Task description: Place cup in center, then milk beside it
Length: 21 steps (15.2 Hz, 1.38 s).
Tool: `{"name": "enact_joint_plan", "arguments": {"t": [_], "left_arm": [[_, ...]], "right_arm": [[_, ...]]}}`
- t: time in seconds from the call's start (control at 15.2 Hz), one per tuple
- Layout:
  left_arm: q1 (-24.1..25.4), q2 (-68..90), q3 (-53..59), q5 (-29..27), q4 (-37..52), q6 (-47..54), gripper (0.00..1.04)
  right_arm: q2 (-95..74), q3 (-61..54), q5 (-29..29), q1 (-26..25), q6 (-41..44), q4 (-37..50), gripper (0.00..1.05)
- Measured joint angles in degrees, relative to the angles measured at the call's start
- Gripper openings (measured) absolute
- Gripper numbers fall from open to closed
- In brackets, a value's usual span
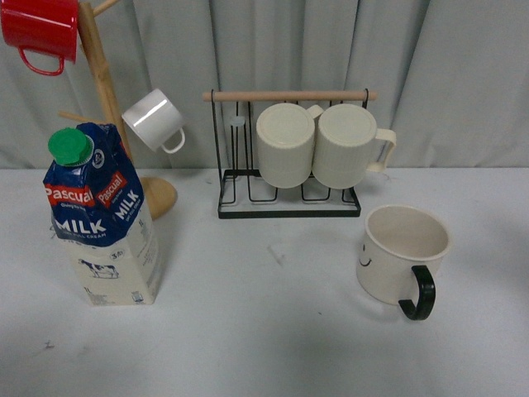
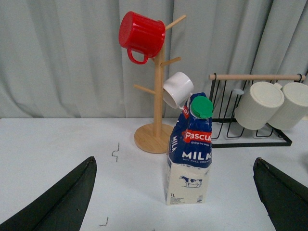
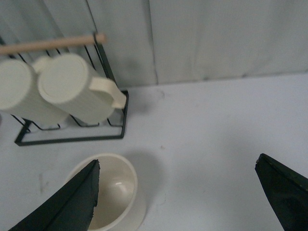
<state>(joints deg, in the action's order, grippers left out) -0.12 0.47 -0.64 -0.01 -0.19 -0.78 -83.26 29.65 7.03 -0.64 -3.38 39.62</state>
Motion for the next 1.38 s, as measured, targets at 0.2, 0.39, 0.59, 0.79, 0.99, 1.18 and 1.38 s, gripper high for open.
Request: {"name": "enact_joint_plan", "arguments": {"t": [0.2, 0.39, 0.59, 0.79, 0.99, 1.18, 1.38], "left_arm": [[0.0, 0.0, 0.0, 0.0, 0.0, 0.0, 0.98], [0.0, 0.0, 0.0, 0.0, 0.0, 0.0, 0.98], [0.0, 0.0, 0.0, 0.0, 0.0, 0.0, 0.98], [0.0, 0.0, 0.0, 0.0, 0.0, 0.0, 0.98], [0.0, 0.0, 0.0, 0.0, 0.0, 0.0, 0.98], [0.0, 0.0, 0.0, 0.0, 0.0, 0.0, 0.98], [0.0, 0.0, 0.0, 0.0, 0.0, 0.0, 0.98]], "right_arm": [[-16.6, 15.8, -8.0, 5.2, -6.2, -15.1, 0.98], [-23.5, 26.9, -7.9, 7.1, -8.9, -28.4, 0.98], [-28.2, 31.8, -7.4, 8.2, -9.1, -36.2, 0.98], [-31.3, 34.1, -6.8, 9.0, -10.0, -37.9, 0.98], [-32.1, 33.9, -6.7, 9.6, -10.7, -37.4, 0.86], [-32.1, 33.3, -7.0, 9.6, -10.8, -37.1, 0.53], [-32.0, 33.1, -7.0, 9.5, -10.8, -37.0, 0.21]]}}
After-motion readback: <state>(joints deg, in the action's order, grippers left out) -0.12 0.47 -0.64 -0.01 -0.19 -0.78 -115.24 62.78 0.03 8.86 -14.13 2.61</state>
